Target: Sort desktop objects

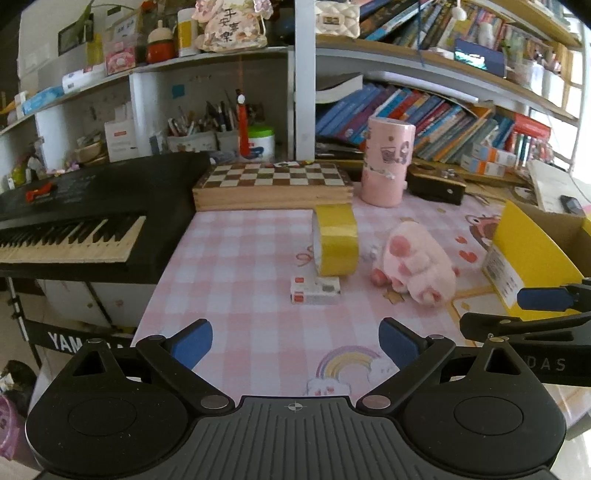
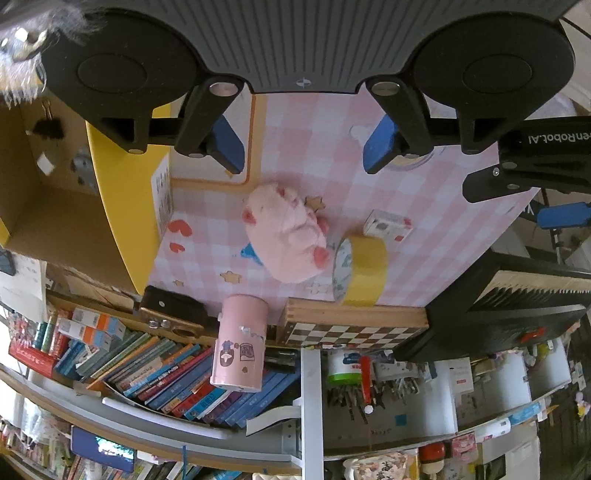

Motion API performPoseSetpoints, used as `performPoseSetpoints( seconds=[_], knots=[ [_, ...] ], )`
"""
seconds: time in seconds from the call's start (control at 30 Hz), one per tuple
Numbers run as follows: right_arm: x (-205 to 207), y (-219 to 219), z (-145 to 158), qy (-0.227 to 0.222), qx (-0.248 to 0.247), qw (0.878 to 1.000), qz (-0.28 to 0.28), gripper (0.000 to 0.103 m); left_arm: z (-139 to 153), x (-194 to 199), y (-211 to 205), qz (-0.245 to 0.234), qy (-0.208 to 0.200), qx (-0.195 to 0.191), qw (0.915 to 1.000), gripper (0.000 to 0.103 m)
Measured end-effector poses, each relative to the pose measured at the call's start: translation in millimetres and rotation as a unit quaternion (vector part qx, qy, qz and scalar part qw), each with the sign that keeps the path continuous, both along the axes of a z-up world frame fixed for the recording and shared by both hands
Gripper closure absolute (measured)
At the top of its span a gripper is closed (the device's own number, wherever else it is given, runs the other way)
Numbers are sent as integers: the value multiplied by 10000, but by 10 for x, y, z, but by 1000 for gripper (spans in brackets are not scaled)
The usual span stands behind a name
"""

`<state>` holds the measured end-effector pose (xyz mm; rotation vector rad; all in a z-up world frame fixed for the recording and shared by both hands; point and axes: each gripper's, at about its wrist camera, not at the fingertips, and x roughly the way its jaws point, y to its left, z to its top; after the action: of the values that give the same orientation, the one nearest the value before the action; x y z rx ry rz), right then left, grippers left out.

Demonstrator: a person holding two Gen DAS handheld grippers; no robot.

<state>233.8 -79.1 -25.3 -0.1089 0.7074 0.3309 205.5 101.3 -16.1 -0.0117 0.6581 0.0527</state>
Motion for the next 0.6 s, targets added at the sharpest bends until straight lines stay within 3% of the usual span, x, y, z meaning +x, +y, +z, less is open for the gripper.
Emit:
performPoseSetpoints(
  seconds=[0.37,0.6],
  knots=[
    [626,-13,-17,40,44,10000,50,32,-196,622,39,217,249,-152,9993,5],
    [955,64,-72,90,70,9997,192,32,-454,1008,-36,154,589,97,9981,5]
  ],
)
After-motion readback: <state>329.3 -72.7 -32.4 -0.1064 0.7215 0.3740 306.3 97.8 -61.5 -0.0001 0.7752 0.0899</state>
